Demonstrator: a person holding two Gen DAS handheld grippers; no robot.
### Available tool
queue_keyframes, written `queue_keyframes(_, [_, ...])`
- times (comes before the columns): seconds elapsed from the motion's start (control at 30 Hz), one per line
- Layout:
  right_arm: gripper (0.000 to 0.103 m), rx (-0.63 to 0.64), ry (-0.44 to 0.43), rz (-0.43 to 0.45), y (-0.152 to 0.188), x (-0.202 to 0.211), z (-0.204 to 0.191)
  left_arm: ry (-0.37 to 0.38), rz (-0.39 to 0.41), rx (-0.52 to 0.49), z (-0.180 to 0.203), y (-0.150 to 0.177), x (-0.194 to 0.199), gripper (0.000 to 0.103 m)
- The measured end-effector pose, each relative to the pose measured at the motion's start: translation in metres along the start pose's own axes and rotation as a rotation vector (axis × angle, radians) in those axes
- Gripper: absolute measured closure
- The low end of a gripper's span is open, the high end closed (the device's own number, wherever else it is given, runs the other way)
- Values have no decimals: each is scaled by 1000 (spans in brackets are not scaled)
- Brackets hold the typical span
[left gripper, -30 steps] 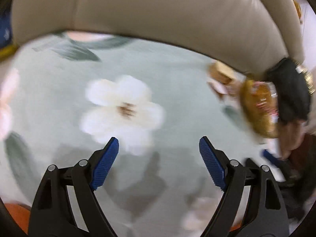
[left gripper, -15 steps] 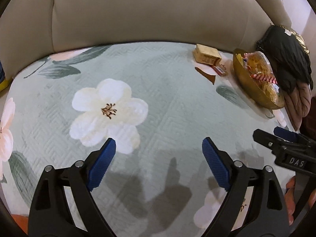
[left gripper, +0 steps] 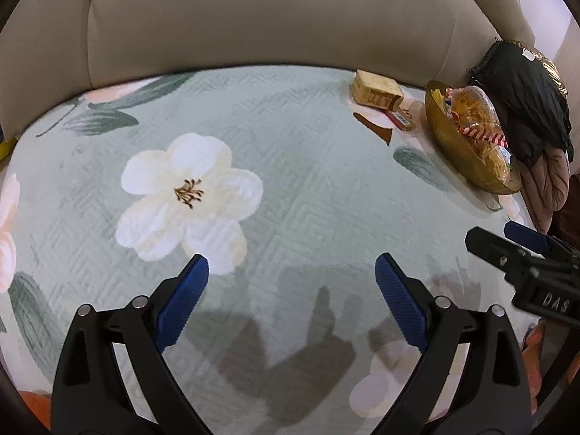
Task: Organize snacks
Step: 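Open both grippers over the plate and withdraw them, then grasp the square biscuit pack with the left gripper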
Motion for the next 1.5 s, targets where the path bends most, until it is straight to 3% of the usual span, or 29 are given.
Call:
queue_keyframes(0.37, [6,-214,-102,-112,5,-27,33,25,-49,-28,11,4,-17,8])
queue_keyframes(0.53, [6,-258,-93,-89,-2,-18,40,80,-9,4,11,-29,-9,8])
queue_keyframes(0.63, [6,-258,-54,-74,-29,-12,41,141,0,11,14,-64,-12,8])
queue_keyframes(0.73, [7,-233,-18,18,-80,-7,39,319,-64,173,5,-100,-30,9])
queue_keyframes(0.8, [7,-216,-22,49,-105,-12,35,339,-50,203,0,-126,-41,11])
queue_keyframes(0.87, [7,-241,-62,55,-124,-30,33,301,-31,130,3,-146,-52,13])
queue_keyframes(0.97, [15,-333,-120,-4,-114,-65,38,283,-13,-79,31,-173,-76,12])
queue_keyframes(1.03, [23,-386,-68,-24,-85,-82,42,277,-11,-250,64,-185,-99,8])
queue_keyframes(1.1, [22,-462,63,-59,-48,-92,48,266,10,-413,96,-193,-128,5])
queue_keyframes(1.23, [22,-587,-37,-174,-31,-113,52,341,-42,-531,132,-206,-186,5])
queue_keyframes(1.33, [17,-561,-14,-124,-43,-112,58,342,-79,-644,152,-211,-226,5])
queue_keyframes(1.4, [17,-570,-23,-141,-44,-118,63,335,-83,-677,160,-212,-237,3])
queue_keyframes(1.5, [17,-621,-60,-167,-37,-126,69,362,-112,-807,178,-194,-244,3])
Point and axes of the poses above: each gripper's, at about its wrist camera, not at the fingertips, and x roughly against the way its jaws point, z to its right, y to its underside, the point moved 1 cm from there along -x, roughly the way its jaws point, and after that the axes turned 10 degrees about z, right-handed, at the moved point
